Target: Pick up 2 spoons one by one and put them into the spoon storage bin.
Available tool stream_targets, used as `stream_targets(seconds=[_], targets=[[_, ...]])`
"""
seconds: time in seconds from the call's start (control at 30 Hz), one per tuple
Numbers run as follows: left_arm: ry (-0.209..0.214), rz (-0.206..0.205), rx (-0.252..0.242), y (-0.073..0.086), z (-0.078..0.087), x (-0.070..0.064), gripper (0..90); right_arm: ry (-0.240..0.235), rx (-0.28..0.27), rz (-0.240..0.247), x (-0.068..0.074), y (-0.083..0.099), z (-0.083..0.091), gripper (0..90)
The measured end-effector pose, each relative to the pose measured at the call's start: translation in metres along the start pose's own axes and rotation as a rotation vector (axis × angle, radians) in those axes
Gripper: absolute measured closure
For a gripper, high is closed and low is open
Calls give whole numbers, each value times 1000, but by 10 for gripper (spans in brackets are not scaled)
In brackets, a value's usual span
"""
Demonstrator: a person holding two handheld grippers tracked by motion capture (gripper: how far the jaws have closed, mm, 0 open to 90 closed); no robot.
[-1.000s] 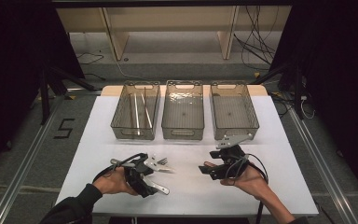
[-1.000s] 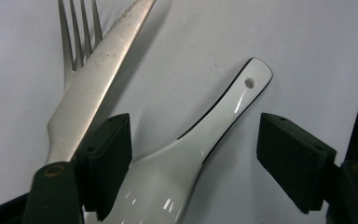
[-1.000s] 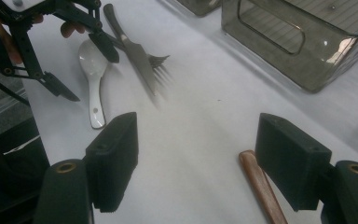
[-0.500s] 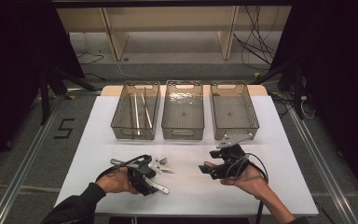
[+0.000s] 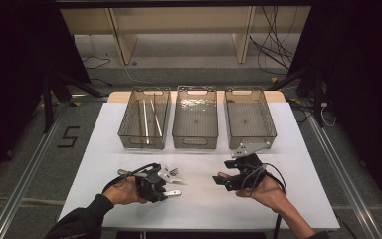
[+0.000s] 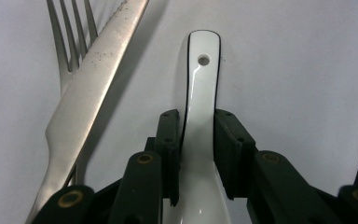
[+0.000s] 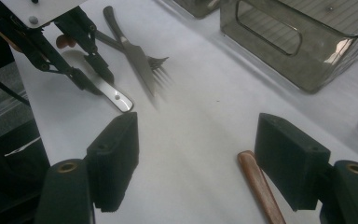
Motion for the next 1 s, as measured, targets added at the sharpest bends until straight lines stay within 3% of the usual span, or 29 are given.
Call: stream_targets(seconds=[0.2,0.43,0.7,1.0], targets=[[28,26,3,2,1,1,725,0,0,0,0,0,0,316],[31,43,3,4,5,2,730,1,-1,0,0,0,0,317],[45,98,-58,5,12,7,731,2,-3,0,0,0,0,317],[48,128,-130,6,25,12,733,2,-5,0,0,-1,1,317]])
Point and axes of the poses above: each handheld gripper's, and its own axes: z roughly backward along the jaws, y roughly out of its underside, x roughly to its left, the point moved 9 cm from there along -z, roughly forward along the jaws, and after that the axes turned 13 degrees about x, right-handed, at the moved point
